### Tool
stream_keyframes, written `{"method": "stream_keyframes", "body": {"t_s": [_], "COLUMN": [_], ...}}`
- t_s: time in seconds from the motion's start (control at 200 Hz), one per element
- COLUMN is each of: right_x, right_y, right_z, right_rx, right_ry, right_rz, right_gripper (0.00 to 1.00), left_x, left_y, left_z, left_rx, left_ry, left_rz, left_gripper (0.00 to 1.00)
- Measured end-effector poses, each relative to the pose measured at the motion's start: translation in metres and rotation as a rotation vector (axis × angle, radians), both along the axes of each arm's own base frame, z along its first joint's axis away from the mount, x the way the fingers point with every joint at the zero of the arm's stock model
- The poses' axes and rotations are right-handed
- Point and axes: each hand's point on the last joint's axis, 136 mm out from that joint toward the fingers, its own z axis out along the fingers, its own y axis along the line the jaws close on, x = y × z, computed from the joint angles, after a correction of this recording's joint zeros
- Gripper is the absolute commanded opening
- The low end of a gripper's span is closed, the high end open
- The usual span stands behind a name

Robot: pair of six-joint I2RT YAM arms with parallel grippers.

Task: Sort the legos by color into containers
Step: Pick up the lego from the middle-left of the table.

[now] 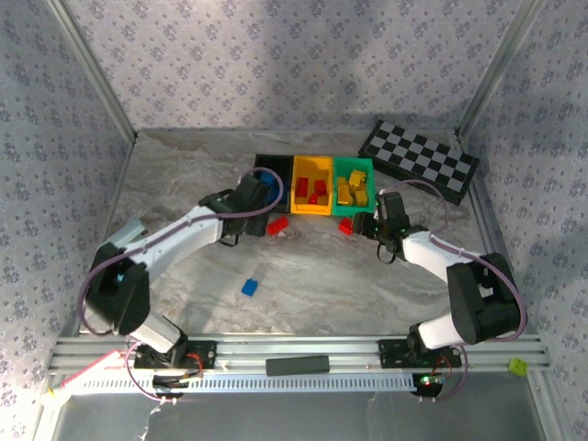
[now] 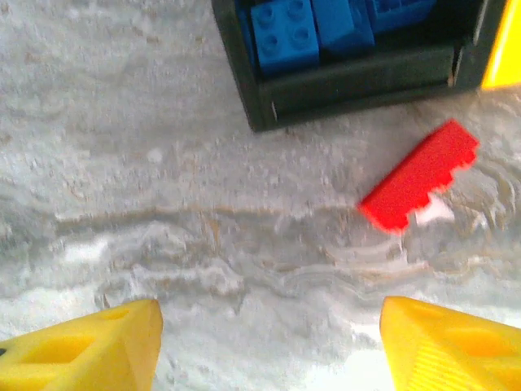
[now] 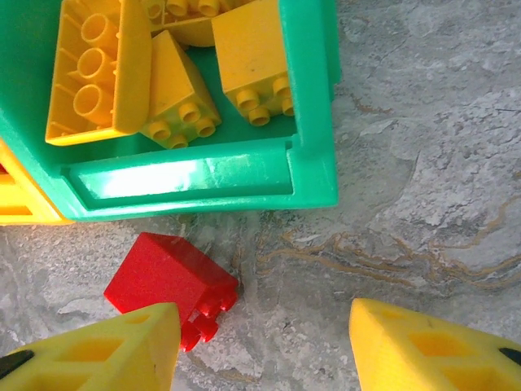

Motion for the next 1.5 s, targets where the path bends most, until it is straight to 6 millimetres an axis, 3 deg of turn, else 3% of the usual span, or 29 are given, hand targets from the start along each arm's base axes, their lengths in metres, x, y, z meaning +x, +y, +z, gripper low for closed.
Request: {"method": "stream_keyframes", "body": {"t_s": [0.105,0.32,0.515,0.86,1.114,1.504], "right_x": [-0.001,-0.001,-0.002,-0.003,-0.003,0.000], "right_y": [0.002,0.004,0.006,0.006,0.006,0.007], "right_z": [0.000,-0.005,-0.009,-0.009,-0.009,-0.006], "right_rx": [0.005,0.009,0.018,0.022,0.022,0.024], "right_ry": [0.002,0.018,0.034,0.038,0.037,0.030], "right_rz": [0.005,0.012,0.014,0.013,0.013,0.013], "right_gripper": [0.59,0.59,0.59,0.59,0.59,0.59], "left_x": [-0.024,-0.081,-0.114,-0.136,-0.144,-0.139], "left_y": [0.003,-0.005,-0.013,-0.007,-0.006,-0.005], "left_z": [-0.008,-0.053,-0.073,-0.096,-0.113,-0.106], "left_rx": [-0.060,-0.082,-0.086,-0.051,-0.006,0.009], "left_ry": [0.019,0.151,0.240,0.313,0.364,0.317], "left_rz": [-0.007,-0.086,-0.134,-0.117,-0.115,-0.114], "left_gripper": [0.71,0.69,0.65,0.58,0.48,0.29]}}
